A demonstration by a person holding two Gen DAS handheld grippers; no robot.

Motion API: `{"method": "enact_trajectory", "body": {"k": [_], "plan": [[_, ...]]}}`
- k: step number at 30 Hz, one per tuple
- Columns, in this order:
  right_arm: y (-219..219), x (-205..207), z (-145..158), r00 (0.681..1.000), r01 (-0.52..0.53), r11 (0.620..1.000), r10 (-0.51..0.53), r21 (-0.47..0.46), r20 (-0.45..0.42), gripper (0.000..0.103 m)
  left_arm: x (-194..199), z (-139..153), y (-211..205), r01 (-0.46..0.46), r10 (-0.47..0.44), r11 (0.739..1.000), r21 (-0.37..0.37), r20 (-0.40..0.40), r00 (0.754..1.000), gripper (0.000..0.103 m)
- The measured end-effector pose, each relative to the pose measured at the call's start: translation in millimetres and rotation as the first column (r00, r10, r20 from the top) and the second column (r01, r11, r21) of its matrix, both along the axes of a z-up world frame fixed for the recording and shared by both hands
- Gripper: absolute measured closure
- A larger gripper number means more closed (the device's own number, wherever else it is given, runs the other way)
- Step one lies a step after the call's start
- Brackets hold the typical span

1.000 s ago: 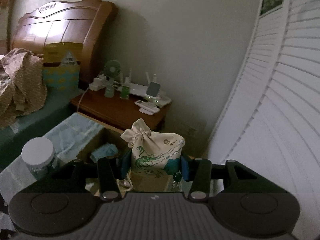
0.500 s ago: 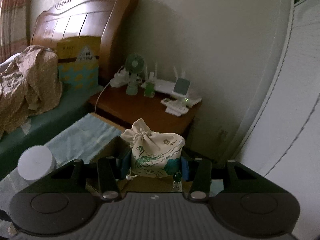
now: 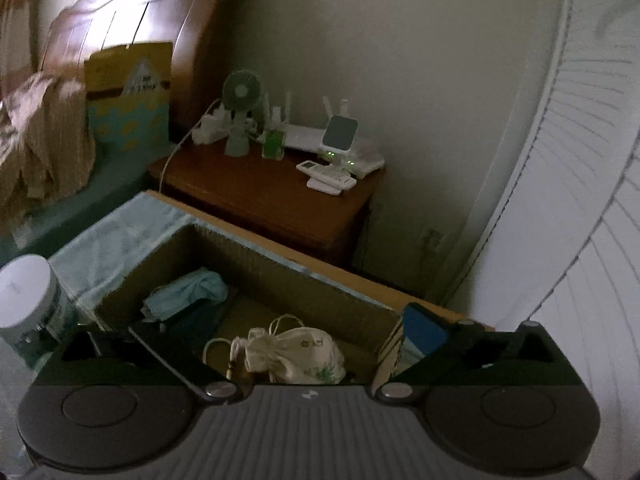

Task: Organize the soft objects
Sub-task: 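Carry the white braided ring into the cardboard box and open the left gripper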

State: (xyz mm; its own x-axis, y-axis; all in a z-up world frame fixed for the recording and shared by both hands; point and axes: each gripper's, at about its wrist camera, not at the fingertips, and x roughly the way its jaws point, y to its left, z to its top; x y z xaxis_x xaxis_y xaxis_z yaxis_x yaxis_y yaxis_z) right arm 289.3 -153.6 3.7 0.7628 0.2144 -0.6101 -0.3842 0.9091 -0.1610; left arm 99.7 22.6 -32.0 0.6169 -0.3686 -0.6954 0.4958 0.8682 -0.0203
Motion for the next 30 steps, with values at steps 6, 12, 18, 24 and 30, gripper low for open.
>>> {"method": "enact_trajectory", "body": {"k": [6, 12, 18, 24, 30], "plan": [[-5.3, -28.6, 2.7, 0.998, 0.060, 0.998, -0.060, 0.000, 0.004, 0.000, -5.5, 3.1, -1.1, 0.007, -0.007, 1.000, -0.006, 0.007, 1.000, 0.069], [-10.3, -75.5, 2.2, 0.993, 0.115, 0.992, -0.116, 0.041, 0.016, 0.000, -11.6, 6.6, -0.4, 0.013, -0.013, 1.000, -0.006, 0.015, 1.000, 0.069], [-12.5, -125.8, -4.4, 0.985, 0.172, 0.980, -0.174, 0.100, 0.014, 0.000, -15.5, 12.7, 0.7, 0.029, -0.029, 1.000, -0.006, 0.029, 0.999, 0.069], [-13.0, -168.1, -20.1, 0.978, 0.209, 0.968, -0.207, 0.141, -0.023, 0.000, -11.6, 20.4, -2.9, 0.047, -0.047, 0.999, 0.003, 0.048, 0.998, 0.069], [-11.4, -199.3, -34.1, 0.971, 0.238, 0.965, -0.236, 0.106, -0.034, 0.000, 12.0, 32.1, -10.0, 0.046, -0.046, 0.999, 0.006, 0.071, 0.996, 0.069]]}}
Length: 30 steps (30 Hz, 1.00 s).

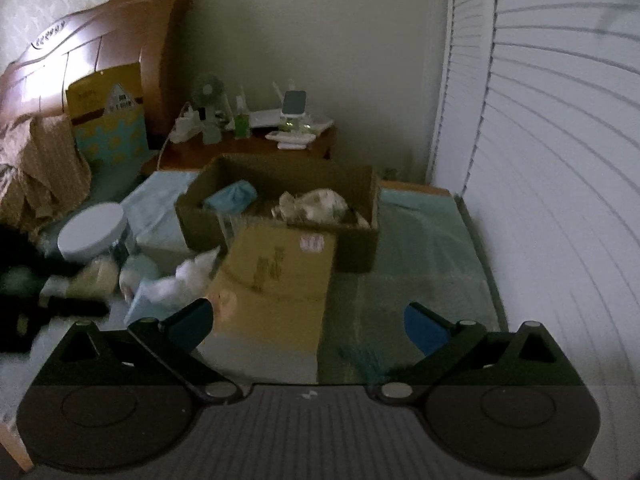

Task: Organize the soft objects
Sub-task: 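Carry the white braided ring into the cardboard box and open the left gripper, then grasp the light blue face mask with the left gripper while the right approaches the blue lace pouch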

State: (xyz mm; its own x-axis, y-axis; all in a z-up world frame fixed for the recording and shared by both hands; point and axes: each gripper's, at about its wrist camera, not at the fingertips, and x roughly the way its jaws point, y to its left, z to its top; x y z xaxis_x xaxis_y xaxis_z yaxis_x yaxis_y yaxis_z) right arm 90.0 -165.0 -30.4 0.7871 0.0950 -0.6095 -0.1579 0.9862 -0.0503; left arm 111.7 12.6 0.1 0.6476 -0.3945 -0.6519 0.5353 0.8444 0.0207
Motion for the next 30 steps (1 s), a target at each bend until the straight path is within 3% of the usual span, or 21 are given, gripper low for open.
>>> {"method": "enact_trajectory", "body": {"k": [10, 21, 22, 23, 24, 25, 30], "plan": [[-10.9, -24.4, -13.9, 0.999, 0.031, 1.000, -0.031, -0.003, -0.034, 0.000, 77.8, 12.1, -13.2, -0.034, 0.034, 0.999, -0.003, 0.028, 0.999, 0.069], [-24.9, -22.2, -18.1, 0.997, 0.060, 0.998, -0.061, -0.018, -0.051, 0.000, 148.4, 0.5, -37.8, -0.099, 0.099, 0.995, 0.019, 0.030, 0.995, 0.066], [-25.3, -21.6, -18.3, 0.997, 0.059, 0.998, -0.060, -0.020, -0.052, 0.000, 151.8, 0.1, -38.5, -0.104, 0.104, 0.994, 0.010, 0.031, 0.994, 0.064], [-25.6, -21.0, -18.1, 0.997, 0.059, 0.998, -0.060, -0.020, -0.052, 0.000, 154.6, -0.4, -39.3, -0.110, 0.110, 0.994, 0.002, 0.028, 0.994, 0.047], [-25.6, -20.4, -18.2, 0.997, 0.061, 0.998, -0.062, -0.019, -0.052, 0.000, 156.0, -1.0, -39.7, -0.117, 0.117, 0.993, -0.004, 0.021, 0.993, 0.023], [-25.8, -20.0, -18.6, 0.997, 0.064, 0.998, -0.065, -0.018, -0.052, 0.000, 156.2, -1.1, -39.6, -0.123, 0.124, 0.992, -0.007, 0.025, 0.992, 0.015], [-25.0, -22.2, -22.2, 0.996, 0.053, 0.998, -0.055, -0.038, -0.064, 0.000, 141.2, 3.7, -33.2, -0.140, 0.140, 0.990, -0.011, 0.048, 0.989, 0.012]]}}
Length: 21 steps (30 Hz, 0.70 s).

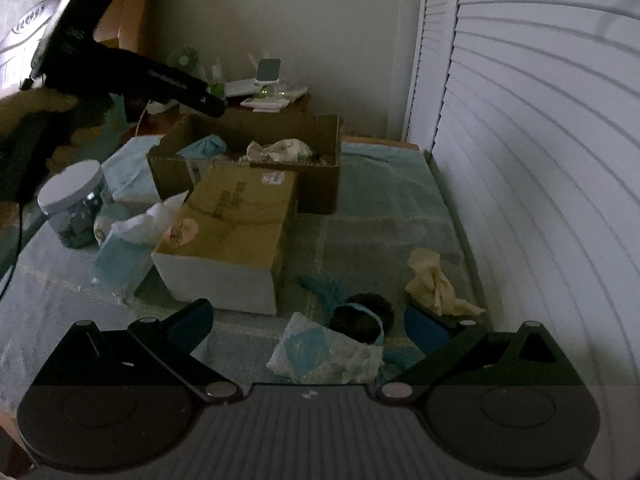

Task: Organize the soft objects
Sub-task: 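Grasp the light blue face mask with the left gripper while the right approaches the blue lace pouch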

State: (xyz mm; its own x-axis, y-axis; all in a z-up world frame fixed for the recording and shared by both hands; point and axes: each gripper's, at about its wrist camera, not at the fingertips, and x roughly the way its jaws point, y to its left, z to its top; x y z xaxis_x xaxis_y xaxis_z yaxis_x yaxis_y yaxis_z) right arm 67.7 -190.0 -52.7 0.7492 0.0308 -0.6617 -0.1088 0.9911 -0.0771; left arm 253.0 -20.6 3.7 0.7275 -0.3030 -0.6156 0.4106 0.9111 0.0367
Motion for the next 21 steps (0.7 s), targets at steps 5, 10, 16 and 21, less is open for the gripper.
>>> {"method": "enact_trajectory", "body": {"k": [5, 10, 16, 21], "plan": [[-1.1, -1.4, -7.4, 1.000, 0.009, 1.000, -0.010, -0.009, -0.025, 0.000, -31.4, 4.1, 16.2, -0.011, 0.011, 1.000, -0.013, 0.003, 1.000, 0.008], [-1.9, 3.1, -22.1, 0.997, 0.053, 0.998, -0.054, -0.036, -0.054, 0.000, -74.5, 5.3, 36.0, -0.021, 0.022, 0.999, -0.040, 0.025, 0.999, 0.003], [-0.5, 11.9, -35.8, 0.993, 0.090, 0.995, -0.093, -0.035, -0.068, 0.000, -117.8, -4.6, 49.3, -0.029, 0.030, 0.998, -0.047, 0.026, 0.999, 0.003], [-2.5, 28.8, -45.5, 0.983, 0.153, 0.987, -0.156, -0.040, -0.093, 0.000, -135.3, -17.2, 53.7, -0.031, 0.031, 0.998, -0.057, 0.003, 1.000, 0.003]]}}
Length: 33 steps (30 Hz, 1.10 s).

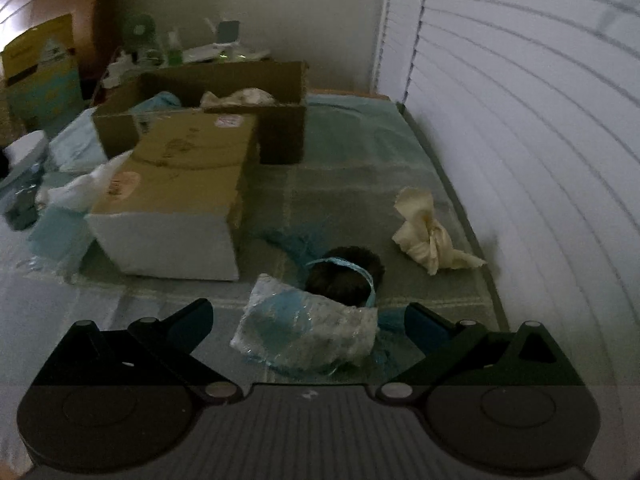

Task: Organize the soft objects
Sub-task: 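Grasp the light blue face mask with the left gripper while the right approaches the blue lace pouch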

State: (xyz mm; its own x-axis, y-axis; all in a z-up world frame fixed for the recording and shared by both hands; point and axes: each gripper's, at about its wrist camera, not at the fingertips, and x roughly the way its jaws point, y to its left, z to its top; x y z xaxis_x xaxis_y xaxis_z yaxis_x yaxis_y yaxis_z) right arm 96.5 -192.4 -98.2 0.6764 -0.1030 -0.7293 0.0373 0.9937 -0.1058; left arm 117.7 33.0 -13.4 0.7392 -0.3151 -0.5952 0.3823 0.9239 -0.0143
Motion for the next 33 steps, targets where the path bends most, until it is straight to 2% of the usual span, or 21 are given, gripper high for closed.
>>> {"method": "enact_trajectory", "body": {"k": [2, 4, 9, 15, 19, 22, 24, 28, 33], "plan": [[-2.2, 4.1, -7.9, 0.999, 0.019, 1.000, -0.020, -0.009, -0.040, 0.000, -2.3, -6.1, 1.2, -0.006, 0.006, 1.000, -0.003, -0.016, 1.000, 0.003], [-9.2, 0.6, -10.9, 0.999, 0.017, 0.999, -0.016, 0.037, -0.036, 0.000, -2.4, -11.7, 0.4, -0.011, 0.011, 1.000, 0.003, -0.034, 0.999, 0.003], [-13.3, -9.0, -12.4, 1.000, -0.018, 0.999, 0.019, 0.031, -0.018, 0.000, -1.1, -26.4, -5.8, -0.032, 0.032, 0.999, -0.006, -0.066, 0.997, 0.003], [-13.6, -15.0, -16.3, 1.000, -0.017, 0.999, 0.017, 0.030, 0.006, 0.000, -1.7, -43.6, -23.0, -0.046, 0.048, 0.998, 0.039, -0.064, 0.997, 0.003], [-13.9, -12.8, -15.6, 1.000, -0.025, 0.999, 0.025, 0.029, 0.008, 0.000, -2.2, -52.1, -36.1, -0.073, 0.077, 0.990, 0.120, -0.022, 0.997, 0.004], [-13.7, -13.7, -15.3, 0.999, -0.031, 0.999, 0.030, 0.029, 0.011, 0.000, -4.7, -56.2, -42.2, -0.090, 0.092, 0.985, 0.147, -0.010, 0.996, 0.012], [-13.9, -14.3, -15.2, 0.999, -0.033, 0.999, 0.032, 0.028, 0.012, 0.000, -7.2, -58.5, -47.3, -0.080, 0.081, 0.982, 0.171, -0.002, 0.997, 0.023], [-13.7, -14.8, -15.0, 0.999, -0.036, 0.999, 0.036, 0.028, 0.013, 0.000, -7.4, -64.2, -54.9, -0.058, 0.061, 0.979, 0.197, -0.008, 0.998, 0.033], [-13.8, -15.1, -15.0, 0.999, -0.038, 0.999, 0.038, 0.027, 0.014, 0.000, 1.1, -71.0, -54.9, -0.074, 0.081, 0.978, 0.195, -0.026, 0.996, 0.064]]}}
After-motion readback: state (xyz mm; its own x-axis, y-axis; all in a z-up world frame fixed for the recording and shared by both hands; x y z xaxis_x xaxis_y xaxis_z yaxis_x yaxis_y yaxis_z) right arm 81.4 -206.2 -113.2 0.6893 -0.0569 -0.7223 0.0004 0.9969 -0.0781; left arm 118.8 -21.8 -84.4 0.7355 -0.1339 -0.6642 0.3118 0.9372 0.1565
